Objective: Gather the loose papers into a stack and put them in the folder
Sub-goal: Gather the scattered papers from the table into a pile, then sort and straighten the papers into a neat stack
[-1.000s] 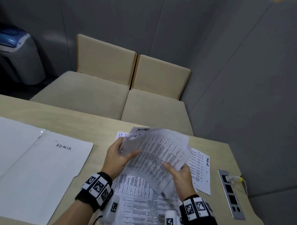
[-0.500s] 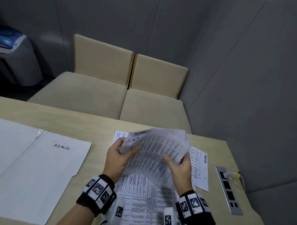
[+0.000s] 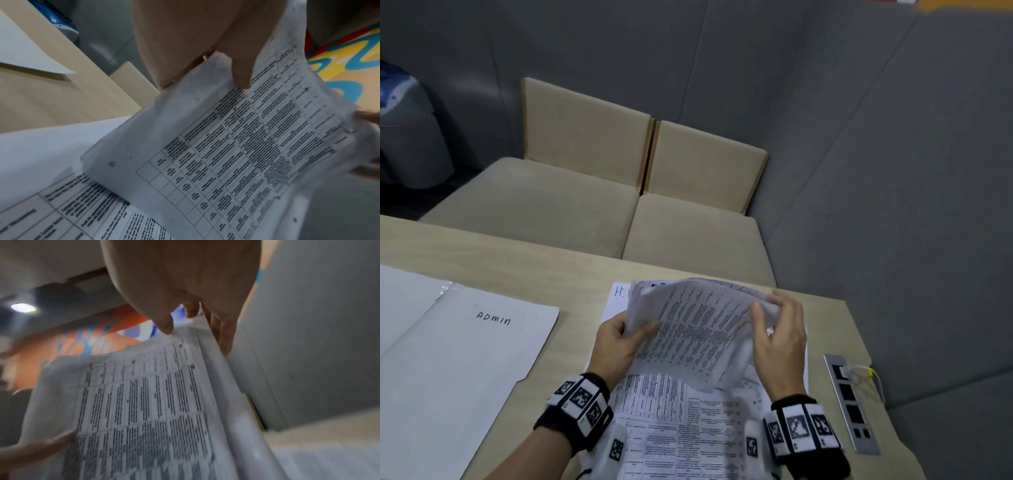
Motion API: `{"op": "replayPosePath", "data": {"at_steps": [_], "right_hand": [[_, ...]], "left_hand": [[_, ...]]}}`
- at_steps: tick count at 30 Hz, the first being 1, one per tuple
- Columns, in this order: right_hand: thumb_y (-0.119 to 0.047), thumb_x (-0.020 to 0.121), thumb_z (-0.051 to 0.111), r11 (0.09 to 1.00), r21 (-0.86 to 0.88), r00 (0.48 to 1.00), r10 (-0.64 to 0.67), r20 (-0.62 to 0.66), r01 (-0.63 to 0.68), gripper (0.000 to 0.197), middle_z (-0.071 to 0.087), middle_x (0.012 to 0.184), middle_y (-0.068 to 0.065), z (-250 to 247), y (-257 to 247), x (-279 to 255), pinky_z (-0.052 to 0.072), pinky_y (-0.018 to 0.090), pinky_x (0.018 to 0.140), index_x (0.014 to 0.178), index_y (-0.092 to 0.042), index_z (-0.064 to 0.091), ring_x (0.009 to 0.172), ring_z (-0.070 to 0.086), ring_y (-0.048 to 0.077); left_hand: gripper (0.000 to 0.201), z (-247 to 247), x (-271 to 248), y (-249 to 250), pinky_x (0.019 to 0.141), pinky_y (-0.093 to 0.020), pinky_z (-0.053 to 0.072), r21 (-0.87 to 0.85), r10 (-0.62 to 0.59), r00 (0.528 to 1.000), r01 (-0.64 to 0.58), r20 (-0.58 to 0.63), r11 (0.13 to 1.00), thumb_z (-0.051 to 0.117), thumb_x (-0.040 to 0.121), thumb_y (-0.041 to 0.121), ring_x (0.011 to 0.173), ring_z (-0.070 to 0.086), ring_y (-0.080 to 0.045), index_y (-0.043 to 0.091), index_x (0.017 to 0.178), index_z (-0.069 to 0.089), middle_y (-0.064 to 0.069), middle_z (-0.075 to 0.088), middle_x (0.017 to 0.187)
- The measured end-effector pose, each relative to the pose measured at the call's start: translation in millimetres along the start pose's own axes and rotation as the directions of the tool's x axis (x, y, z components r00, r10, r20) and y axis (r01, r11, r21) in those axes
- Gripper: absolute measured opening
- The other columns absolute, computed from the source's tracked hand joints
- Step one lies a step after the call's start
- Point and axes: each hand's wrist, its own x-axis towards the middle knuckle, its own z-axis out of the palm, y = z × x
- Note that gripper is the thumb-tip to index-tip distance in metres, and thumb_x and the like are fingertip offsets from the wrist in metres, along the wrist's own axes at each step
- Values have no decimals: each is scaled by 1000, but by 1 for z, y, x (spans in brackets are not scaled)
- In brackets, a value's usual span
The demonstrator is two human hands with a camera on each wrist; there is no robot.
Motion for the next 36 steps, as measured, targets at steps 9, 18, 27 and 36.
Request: {"op": "replayPosePath", "data": {"at_steps": [9, 18, 27, 36], "right_hand": [[-48, 56, 92, 729, 316, 766, 429, 479, -607, 103, 49, 147, -8, 23, 50, -10, 39, 42, 111, 145, -37, 41, 139, 43, 16], [-17, 65, 86, 603, 549, 803, 305, 512, -579, 58, 78, 110, 9, 14, 39, 3, 57, 35, 87, 116, -2, 63, 107, 73, 26], [-7, 87, 75, 796, 332, 834, 353, 425, -506, 16, 81, 89, -6, 46, 48, -20, 60, 20, 70, 98, -18, 70, 94, 76, 16], [-22, 99, 59, 795, 394, 865, 303, 399, -461, 22, 76, 111, -12, 24, 28, -15, 56, 15, 86, 118, -30, 65, 101, 69, -8]], "left_hand": [[8, 10, 1, 7, 64, -31, 60, -17, 9, 994, -7, 107, 1000, 84, 75, 13, 73, 71, -17, 14, 80, 78, -5, 78, 79], [48, 1, -1, 49, 67, -30, 62, -122, 94, 978, -71, 186, 990, 91, 63, 12, 85, 76, -20, 7, 107, 72, -13, 77, 97], [34, 1, -2, 17, 76, -45, 63, -86, 50, 999, -51, -9, 995, 86, 73, 24, 92, 75, -28, 16, 103, 72, -13, 78, 100], [24, -5, -11, 22, 55, -24, 59, 98, -50, 997, 44, 54, 994, 68, 89, 31, 65, 76, -15, 8, 97, 70, -4, 80, 79]]}}
